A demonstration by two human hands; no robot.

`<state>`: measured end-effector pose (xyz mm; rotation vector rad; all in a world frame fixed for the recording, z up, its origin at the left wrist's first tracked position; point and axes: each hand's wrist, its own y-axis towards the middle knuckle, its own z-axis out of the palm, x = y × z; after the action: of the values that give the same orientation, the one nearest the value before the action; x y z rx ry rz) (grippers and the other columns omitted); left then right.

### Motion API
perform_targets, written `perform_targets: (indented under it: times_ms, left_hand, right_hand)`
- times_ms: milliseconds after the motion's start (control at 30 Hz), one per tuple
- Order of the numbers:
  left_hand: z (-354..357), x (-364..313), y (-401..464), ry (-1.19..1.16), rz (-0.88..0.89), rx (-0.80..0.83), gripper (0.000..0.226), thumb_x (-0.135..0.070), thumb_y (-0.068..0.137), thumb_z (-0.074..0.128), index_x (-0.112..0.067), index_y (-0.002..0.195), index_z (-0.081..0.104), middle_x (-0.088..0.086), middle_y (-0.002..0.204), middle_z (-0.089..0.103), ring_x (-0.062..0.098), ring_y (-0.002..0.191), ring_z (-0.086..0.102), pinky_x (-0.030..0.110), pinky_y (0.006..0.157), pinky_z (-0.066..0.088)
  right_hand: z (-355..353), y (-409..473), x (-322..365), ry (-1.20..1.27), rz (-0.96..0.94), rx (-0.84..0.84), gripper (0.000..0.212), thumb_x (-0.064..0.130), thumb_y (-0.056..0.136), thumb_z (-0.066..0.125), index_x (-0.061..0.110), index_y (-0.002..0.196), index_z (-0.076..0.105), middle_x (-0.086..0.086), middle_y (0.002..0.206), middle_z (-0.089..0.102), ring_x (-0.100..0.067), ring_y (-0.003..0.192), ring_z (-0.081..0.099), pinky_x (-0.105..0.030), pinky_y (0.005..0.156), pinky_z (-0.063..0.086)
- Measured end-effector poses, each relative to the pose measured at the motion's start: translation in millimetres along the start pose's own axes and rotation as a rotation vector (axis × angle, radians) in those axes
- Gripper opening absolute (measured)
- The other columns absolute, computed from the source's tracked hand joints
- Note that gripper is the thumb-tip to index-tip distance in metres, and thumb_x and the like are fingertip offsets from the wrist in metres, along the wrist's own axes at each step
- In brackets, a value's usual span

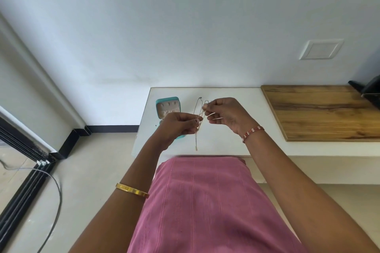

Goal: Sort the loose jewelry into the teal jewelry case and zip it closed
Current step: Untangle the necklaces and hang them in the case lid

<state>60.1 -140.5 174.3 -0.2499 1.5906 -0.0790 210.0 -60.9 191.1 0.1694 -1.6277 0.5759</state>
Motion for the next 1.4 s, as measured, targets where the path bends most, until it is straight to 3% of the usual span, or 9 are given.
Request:
perform_targets:
  times_ms: [233, 567, 667, 833, 933, 1100, 1167, 1300, 1400]
  left_hand:
    - [-2.1, 4.9, 1.7, -0.178, -0.026, -0.052, 0.013, -0.004, 0.088, 0.057, -0.002, 0.096, 0.067, -0.003, 0.064, 0.07, 0.007, 0.056, 0.063, 0.019, 0.067, 0.057]
    - [1.5, 2.2, 4.7, -0.495, -0.089, -0.195, 0.009, -0.008, 0.089, 0.053, -0.012, 0.084, 0.058, 0.005, 0.076, 0.072, 0.022, 0.078, 0.067, 0.033, 0.079, 0.053]
    - [6.3, -1.0, 6.2, -0.363, -0.052, -0.156, 0.012, -0.008, 0.091, 0.051, -0.013, 0.086, 0.062, 0.006, 0.084, 0.07, 0.023, 0.085, 0.065, 0.035, 0.086, 0.051]
    - [20.6, -7.0, 9.3, 0.046, 0.038, -0.041, 0.023, -0.01, 0.092, 0.051, -0.014, 0.111, 0.064, 0.002, 0.1, 0.066, 0.017, 0.096, 0.059, 0.032, 0.092, 0.048]
    - [24.9, -10.9, 8.8, 0.185, 0.086, -0.015, 0.021, -0.008, 0.089, 0.053, -0.009, 0.104, 0.068, 0.004, 0.094, 0.068, 0.016, 0.092, 0.061, 0.031, 0.09, 0.049]
    - [22.1, -12.1, 8.5, 0.168, 0.152, -0.083, 0.015, -0.009, 0.088, 0.058, -0.008, 0.098, 0.07, -0.002, 0.075, 0.069, -0.001, 0.065, 0.063, 0.017, 0.073, 0.052]
    - [20.6, -12.7, 6.9, 0.126, 0.147, -0.069, 0.016, -0.011, 0.091, 0.056, -0.008, 0.097, 0.069, -0.001, 0.075, 0.068, 0.0, 0.065, 0.064, 0.017, 0.073, 0.053]
    - [19.9, -12.9, 3.4, 0.085, 0.154, -0.043, 0.014, -0.011, 0.091, 0.055, -0.01, 0.094, 0.069, 0.0, 0.074, 0.068, 0.011, 0.072, 0.062, 0.025, 0.081, 0.053]
    - [19.6, -10.5, 4.4, 0.095, 0.176, -0.063, 0.012, -0.006, 0.087, 0.061, -0.007, 0.095, 0.069, -0.003, 0.07, 0.068, 0.007, 0.067, 0.062, 0.019, 0.074, 0.053]
  right_hand:
    - [2.4, -4.0, 6.7, -0.091, -0.125, -0.066, 0.016, 0.017, 0.085, 0.065, 0.006, 0.074, 0.061, -0.008, 0.068, 0.061, -0.017, 0.058, 0.056, -0.027, 0.065, 0.053]
    - [-2.8, -13.7, 14.4, 0.009, -0.118, 0.007, 0.02, 0.017, 0.093, 0.053, 0.009, 0.075, 0.056, -0.008, 0.069, 0.06, -0.018, 0.057, 0.056, -0.029, 0.066, 0.051]
    - [-3.4, -15.2, 15.9, -0.006, -0.12, 0.025, 0.02, 0.016, 0.093, 0.054, 0.009, 0.074, 0.057, -0.008, 0.069, 0.06, -0.018, 0.057, 0.056, -0.029, 0.065, 0.051]
    - [-3.8, -18.4, 20.9, -0.165, -0.161, 0.081, 0.021, 0.017, 0.091, 0.057, 0.01, 0.071, 0.058, -0.004, 0.064, 0.059, -0.015, 0.051, 0.048, -0.021, 0.056, 0.046]
    - [-5.3, -22.3, 28.0, -0.313, -0.188, 0.085, 0.019, 0.016, 0.089, 0.06, 0.011, 0.071, 0.059, -0.004, 0.06, 0.058, -0.008, 0.043, 0.046, -0.011, 0.042, 0.037]
    - [-13.8, -19.4, 35.0, -0.416, -0.208, 0.068, 0.014, 0.017, 0.084, 0.066, 0.007, 0.073, 0.063, -0.006, 0.064, 0.065, -0.011, 0.046, 0.049, -0.024, 0.054, 0.039]
    - [-16.9, -18.5, 36.2, -0.459, -0.206, 0.048, 0.016, 0.018, 0.082, 0.068, 0.003, 0.078, 0.065, -0.003, 0.062, 0.066, -0.011, 0.048, 0.05, -0.031, 0.06, 0.038]
    - [-17.4, -19.0, 37.3, -0.47, -0.223, 0.062, 0.012, 0.013, 0.082, 0.068, 0.001, 0.08, 0.067, -0.005, 0.064, 0.065, -0.014, 0.054, 0.053, -0.032, 0.063, 0.043]
    - [-16.9, -18.0, 34.7, -0.479, -0.224, 0.048, 0.009, 0.014, 0.08, 0.069, 0.005, 0.078, 0.067, -0.002, 0.064, 0.067, -0.01, 0.054, 0.057, -0.035, 0.065, 0.04]
